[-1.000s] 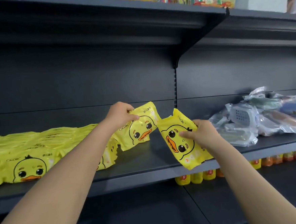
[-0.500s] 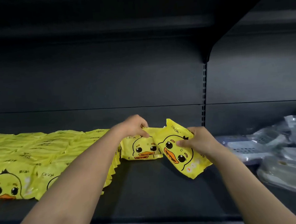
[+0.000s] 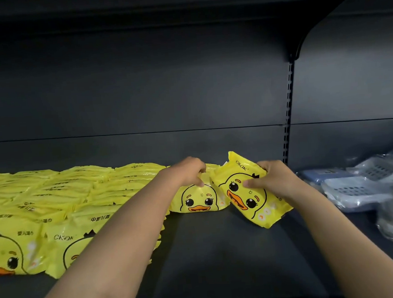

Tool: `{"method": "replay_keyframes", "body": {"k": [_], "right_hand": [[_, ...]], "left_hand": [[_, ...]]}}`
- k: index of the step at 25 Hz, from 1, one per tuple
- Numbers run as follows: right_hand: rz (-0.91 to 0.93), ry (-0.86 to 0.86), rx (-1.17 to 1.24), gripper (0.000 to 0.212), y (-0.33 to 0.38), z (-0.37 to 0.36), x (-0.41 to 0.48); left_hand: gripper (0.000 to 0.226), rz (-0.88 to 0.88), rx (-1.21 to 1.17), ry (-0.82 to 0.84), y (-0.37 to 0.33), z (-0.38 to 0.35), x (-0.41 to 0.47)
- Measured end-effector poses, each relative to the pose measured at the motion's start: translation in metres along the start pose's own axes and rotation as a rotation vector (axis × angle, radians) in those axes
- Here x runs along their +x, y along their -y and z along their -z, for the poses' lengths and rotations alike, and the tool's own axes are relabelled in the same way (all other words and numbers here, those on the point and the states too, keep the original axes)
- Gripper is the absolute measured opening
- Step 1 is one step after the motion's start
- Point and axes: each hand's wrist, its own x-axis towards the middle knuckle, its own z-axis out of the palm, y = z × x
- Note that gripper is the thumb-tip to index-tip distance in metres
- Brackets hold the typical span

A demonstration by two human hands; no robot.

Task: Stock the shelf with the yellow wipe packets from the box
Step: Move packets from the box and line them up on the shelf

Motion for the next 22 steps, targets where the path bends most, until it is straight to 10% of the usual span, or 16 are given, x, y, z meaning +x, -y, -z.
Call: {"method": "replay_keyframes", "body": {"k": [7, 22], "right_hand": [[0.185, 0.225, -0.479, 0.034, 0.039, -0.026, 0.015], [0.430, -0.037, -0.847, 0.064, 0.031, -0.123, 0.022]], "left_hand": [[0.035, -0.002, -0.047, -0.165, 0.028, 0.043, -0.050], [0.028, 0.084, -0.085, -0.301, 0.053, 0.029, -0.145]]}}
